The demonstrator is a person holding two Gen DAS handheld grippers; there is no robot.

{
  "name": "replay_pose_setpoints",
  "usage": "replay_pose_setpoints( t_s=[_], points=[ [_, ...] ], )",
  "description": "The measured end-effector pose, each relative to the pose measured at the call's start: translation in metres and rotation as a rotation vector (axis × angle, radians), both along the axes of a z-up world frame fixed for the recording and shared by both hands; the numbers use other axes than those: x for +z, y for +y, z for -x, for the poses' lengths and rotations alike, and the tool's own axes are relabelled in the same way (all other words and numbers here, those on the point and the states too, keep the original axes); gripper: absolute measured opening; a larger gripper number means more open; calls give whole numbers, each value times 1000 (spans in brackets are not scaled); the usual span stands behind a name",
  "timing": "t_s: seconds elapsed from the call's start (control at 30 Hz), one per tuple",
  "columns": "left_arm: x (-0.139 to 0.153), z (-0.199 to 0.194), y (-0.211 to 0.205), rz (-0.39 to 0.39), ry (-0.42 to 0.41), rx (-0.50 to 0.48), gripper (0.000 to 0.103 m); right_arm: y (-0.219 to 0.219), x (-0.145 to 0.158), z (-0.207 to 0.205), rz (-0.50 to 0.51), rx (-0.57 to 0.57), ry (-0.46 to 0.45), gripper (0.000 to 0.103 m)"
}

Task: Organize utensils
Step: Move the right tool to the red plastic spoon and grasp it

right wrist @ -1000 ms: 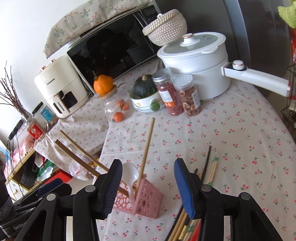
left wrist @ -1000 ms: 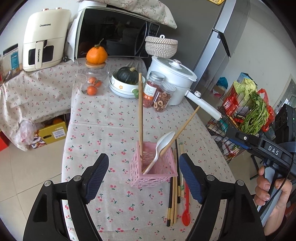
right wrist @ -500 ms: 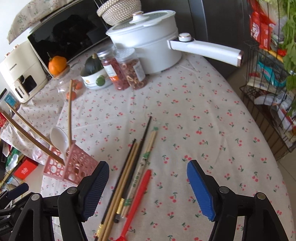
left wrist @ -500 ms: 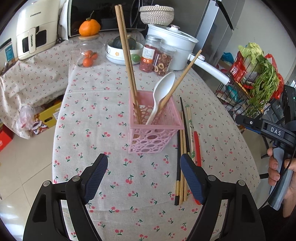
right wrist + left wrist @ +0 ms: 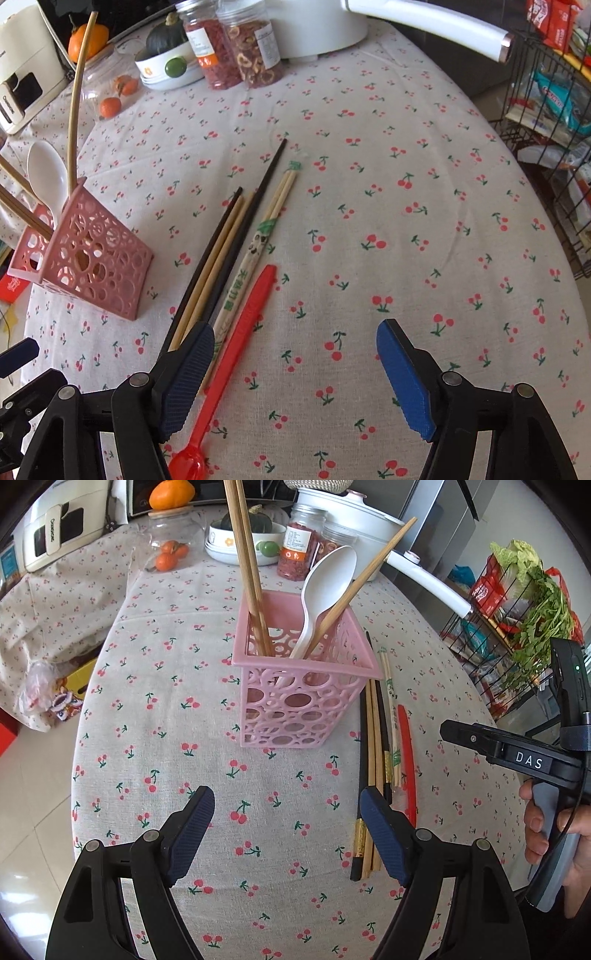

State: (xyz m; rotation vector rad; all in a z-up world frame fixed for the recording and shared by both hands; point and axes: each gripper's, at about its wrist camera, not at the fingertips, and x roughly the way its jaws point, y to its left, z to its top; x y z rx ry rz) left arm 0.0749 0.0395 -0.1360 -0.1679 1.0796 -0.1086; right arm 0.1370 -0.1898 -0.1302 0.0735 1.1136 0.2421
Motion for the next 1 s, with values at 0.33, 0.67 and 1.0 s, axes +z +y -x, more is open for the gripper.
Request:
replay_pose_setpoints(
  t_s=[0.33,0.67,1.0],
  points=[
    [-5,-8,0,-5,54,-44,83,13,-30,-19,-12,-18,89,77],
    [-5,-7,4,14,64,-56,83,43,-44,-25,180,-2,98,66],
    [16,1,-16,39,24,-113,83,36,-39,-17,130,46,116,10]
  ],
)
